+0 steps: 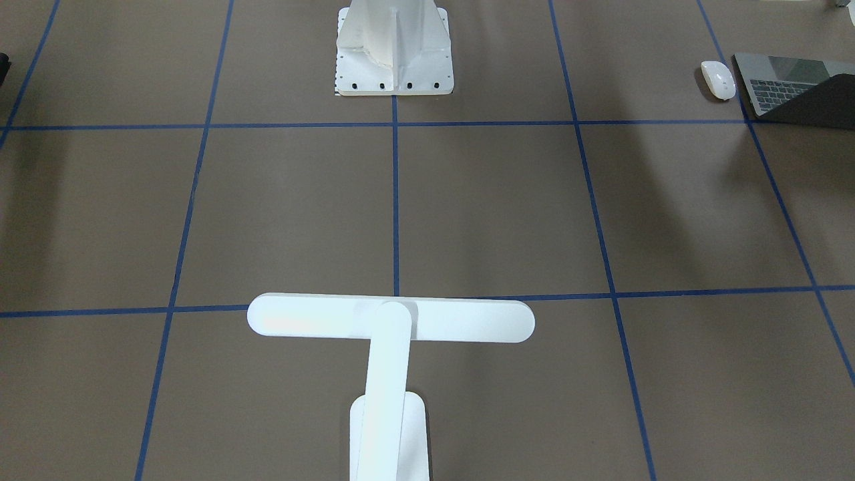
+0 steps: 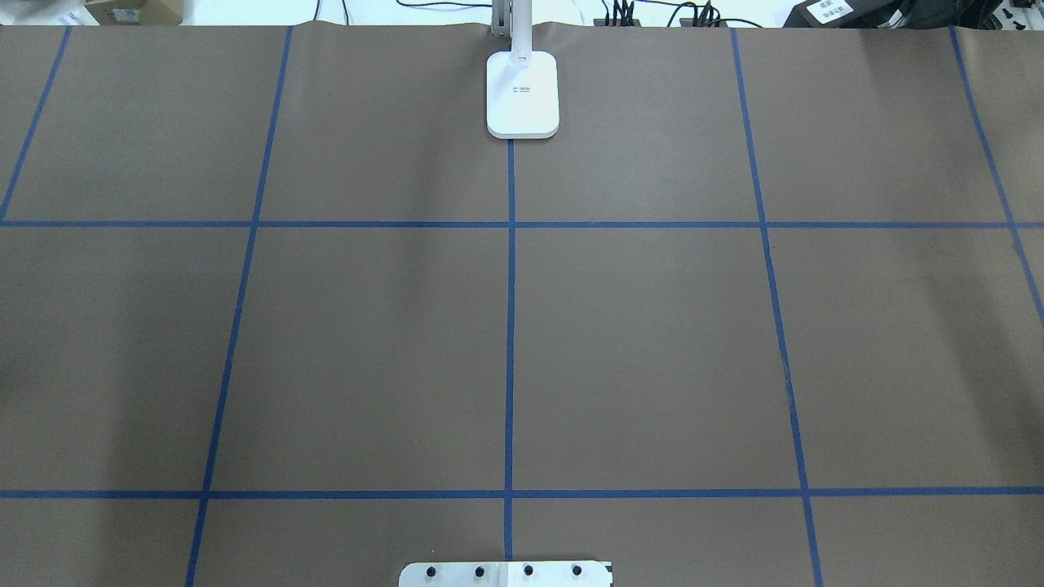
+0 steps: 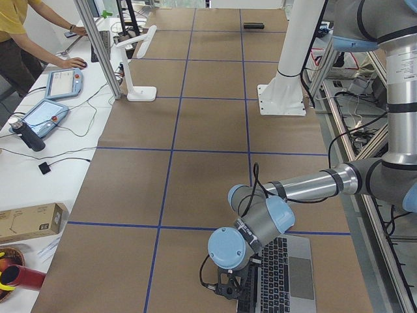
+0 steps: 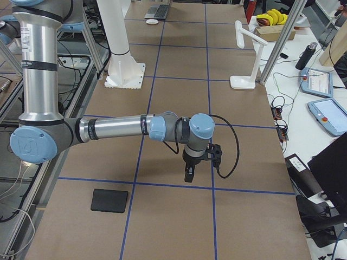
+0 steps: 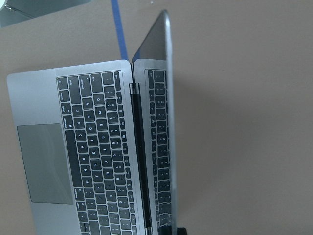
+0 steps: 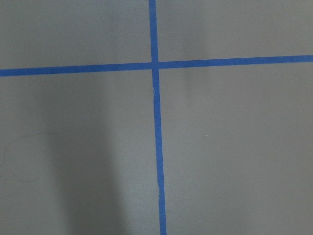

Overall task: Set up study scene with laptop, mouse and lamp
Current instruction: 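Carry the open silver laptop in the left gripper onto the table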

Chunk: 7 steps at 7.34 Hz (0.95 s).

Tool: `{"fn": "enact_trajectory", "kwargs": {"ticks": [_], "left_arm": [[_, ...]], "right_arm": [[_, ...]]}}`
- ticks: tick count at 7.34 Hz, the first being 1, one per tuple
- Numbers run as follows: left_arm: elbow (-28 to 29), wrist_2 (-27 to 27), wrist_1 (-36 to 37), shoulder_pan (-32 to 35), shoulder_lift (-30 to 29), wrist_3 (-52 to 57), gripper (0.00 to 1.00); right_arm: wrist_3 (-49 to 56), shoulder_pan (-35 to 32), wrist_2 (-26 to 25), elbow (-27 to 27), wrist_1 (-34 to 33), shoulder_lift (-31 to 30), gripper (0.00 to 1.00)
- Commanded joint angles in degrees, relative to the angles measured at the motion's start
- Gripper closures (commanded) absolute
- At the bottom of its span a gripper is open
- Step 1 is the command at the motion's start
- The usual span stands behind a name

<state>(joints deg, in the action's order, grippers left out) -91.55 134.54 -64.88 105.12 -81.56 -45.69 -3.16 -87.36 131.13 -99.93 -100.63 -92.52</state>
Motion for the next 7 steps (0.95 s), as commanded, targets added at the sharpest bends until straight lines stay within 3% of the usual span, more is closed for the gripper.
{"fn": "enact_trajectory", "kwargs": {"ticks": [1,3,7], "left_arm": [[0.05,0.02,3.77,-0.09,-5.59,-0.1,1.0],[-0.56,0.63,3.88,-0.53,-9.03,-6.04,1.0],[-2.66,7.12,3.79,-8.5,-15.89,-17.83,1.0]], "right_arm": [[0.0,0.0,0.0,0.0,0.0,-0.03,0.0],[0.0,0.0,0.0,0.0,0.0,-0.03,0.0],[0.0,0.0,0.0,0.0,0.0,-0.03,0.0]]}}
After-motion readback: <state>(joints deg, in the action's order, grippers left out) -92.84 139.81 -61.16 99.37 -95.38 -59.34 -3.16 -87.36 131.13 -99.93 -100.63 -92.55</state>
